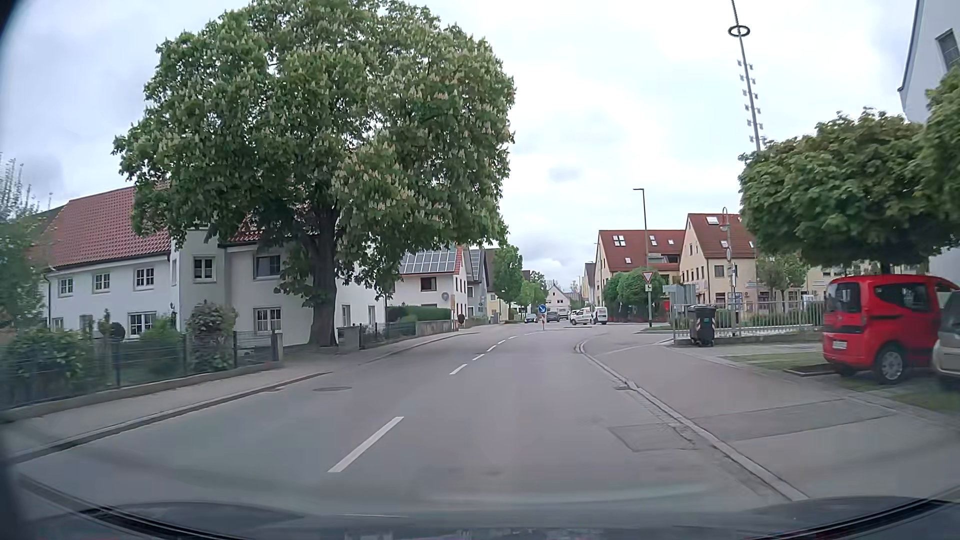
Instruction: Follow the waypoints while adhering to traffic rules and regulations
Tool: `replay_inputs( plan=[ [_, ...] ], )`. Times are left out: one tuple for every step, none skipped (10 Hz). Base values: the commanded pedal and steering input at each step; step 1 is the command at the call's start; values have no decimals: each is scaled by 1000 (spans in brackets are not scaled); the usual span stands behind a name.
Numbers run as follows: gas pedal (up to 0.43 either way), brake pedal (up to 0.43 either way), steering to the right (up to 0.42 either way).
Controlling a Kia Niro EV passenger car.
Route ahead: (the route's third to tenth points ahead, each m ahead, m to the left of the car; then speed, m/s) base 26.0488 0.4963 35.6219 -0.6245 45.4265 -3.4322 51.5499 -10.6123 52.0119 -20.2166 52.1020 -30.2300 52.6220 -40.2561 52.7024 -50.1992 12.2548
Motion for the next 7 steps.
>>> replay_inputs(
  plan=[
    [0,12,4],
    [0,12,4],
    [0,12,4],
    [0,12,4],
    [0,12,7],
    [0,37,7],
    [0,98,9]
  ],
)
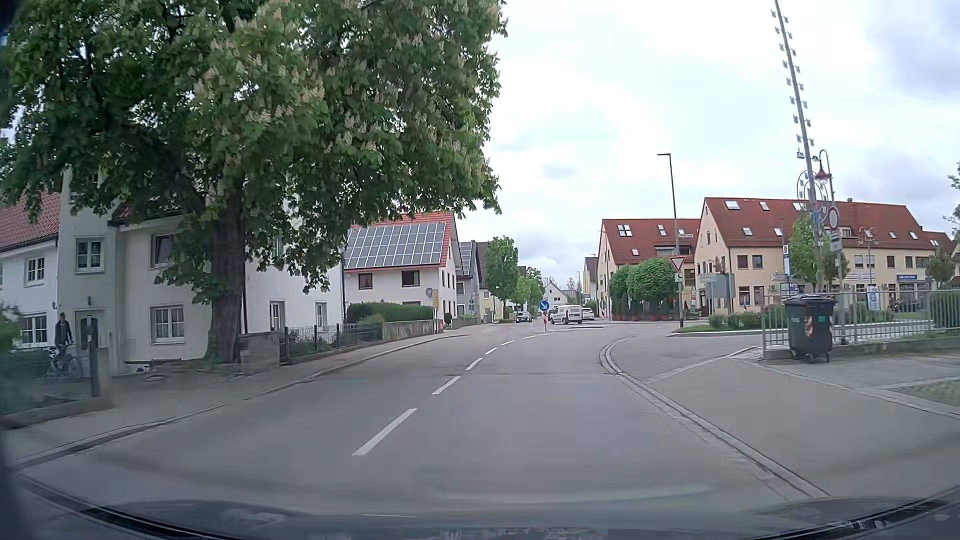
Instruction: Follow the waypoints while adhering to traffic rules and regulations
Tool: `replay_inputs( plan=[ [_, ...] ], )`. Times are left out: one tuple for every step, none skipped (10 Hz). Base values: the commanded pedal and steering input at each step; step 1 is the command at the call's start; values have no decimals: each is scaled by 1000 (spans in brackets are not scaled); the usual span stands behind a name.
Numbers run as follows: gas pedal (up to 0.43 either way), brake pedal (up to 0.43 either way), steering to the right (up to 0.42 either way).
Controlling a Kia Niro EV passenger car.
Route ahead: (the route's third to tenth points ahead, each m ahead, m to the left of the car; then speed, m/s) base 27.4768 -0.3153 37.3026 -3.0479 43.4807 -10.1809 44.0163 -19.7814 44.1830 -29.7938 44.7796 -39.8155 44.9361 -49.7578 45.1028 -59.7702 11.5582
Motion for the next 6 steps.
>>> replay_inputs(
  plan=[
    [0,116,16],
    [0,128,17],
    [0,152,17],
    [0,177,17],
    [0,183,18],
    [0,195,18]
  ],
)
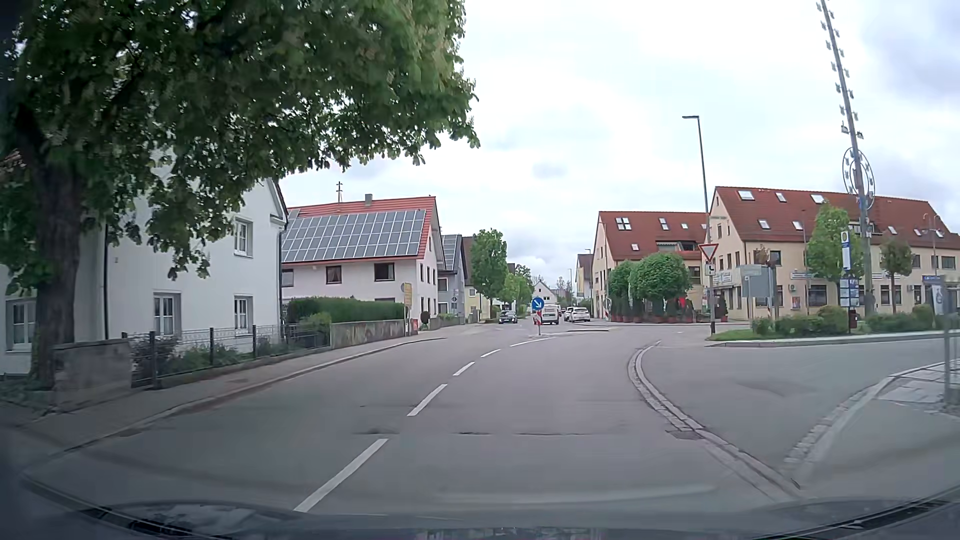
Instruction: Follow the waypoints while adhering to traffic rules and regulations
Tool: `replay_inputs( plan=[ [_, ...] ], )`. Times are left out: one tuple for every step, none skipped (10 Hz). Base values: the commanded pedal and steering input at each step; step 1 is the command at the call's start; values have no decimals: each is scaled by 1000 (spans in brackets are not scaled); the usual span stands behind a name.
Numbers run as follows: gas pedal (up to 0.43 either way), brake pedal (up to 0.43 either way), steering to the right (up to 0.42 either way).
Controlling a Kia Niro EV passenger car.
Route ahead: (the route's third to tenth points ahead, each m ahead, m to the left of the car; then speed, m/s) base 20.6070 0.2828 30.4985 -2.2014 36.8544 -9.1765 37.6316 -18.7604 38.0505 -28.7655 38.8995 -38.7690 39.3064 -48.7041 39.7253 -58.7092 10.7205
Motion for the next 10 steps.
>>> replay_inputs(
  plan=[
    [0,207,23],
    [0,220,32],
    [0,226,40],
    [0,226,47],
    [0,232,52],
    [0,232,55],
    [0,232,59],
    [0,232,62],
    [0,232,64],
    [0,232,68]
  ],
)
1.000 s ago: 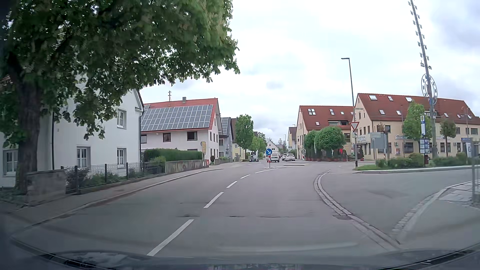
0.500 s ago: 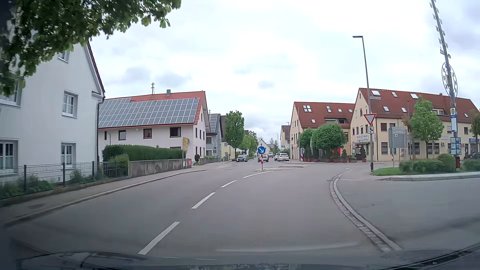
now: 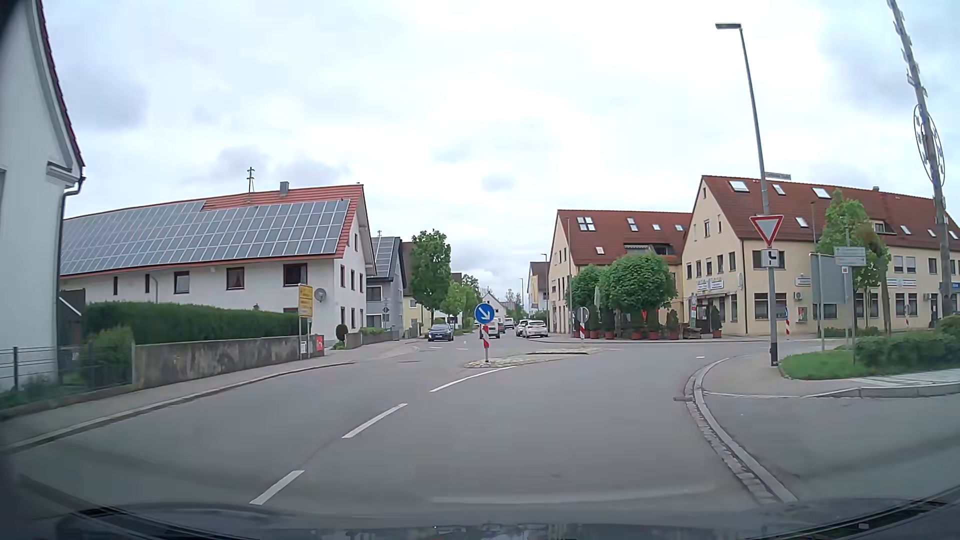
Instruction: Follow the waypoints while adhering to traffic rules and regulations
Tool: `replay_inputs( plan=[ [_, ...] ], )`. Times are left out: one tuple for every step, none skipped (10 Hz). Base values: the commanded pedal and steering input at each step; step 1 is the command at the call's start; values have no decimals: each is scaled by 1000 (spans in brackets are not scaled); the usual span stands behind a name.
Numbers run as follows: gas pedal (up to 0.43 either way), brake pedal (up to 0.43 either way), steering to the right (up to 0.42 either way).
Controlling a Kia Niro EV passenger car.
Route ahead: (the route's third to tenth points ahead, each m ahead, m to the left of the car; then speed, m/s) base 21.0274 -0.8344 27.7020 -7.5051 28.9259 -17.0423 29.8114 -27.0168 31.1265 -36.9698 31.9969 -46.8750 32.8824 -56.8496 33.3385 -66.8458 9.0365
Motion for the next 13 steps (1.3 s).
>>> replay_inputs(
  plan=[
    [0,232,70],
    [0,232,71],
    [0,238,76],
    [0,238,81],
    [0,244,91],
    [0,244,98],
    [0,250,103],
    [0,256,108],
    [0,256,112],
    [0,262,116],
    [0,262,125],
    [0,262,138],
    [0,262,149]
  ],
)
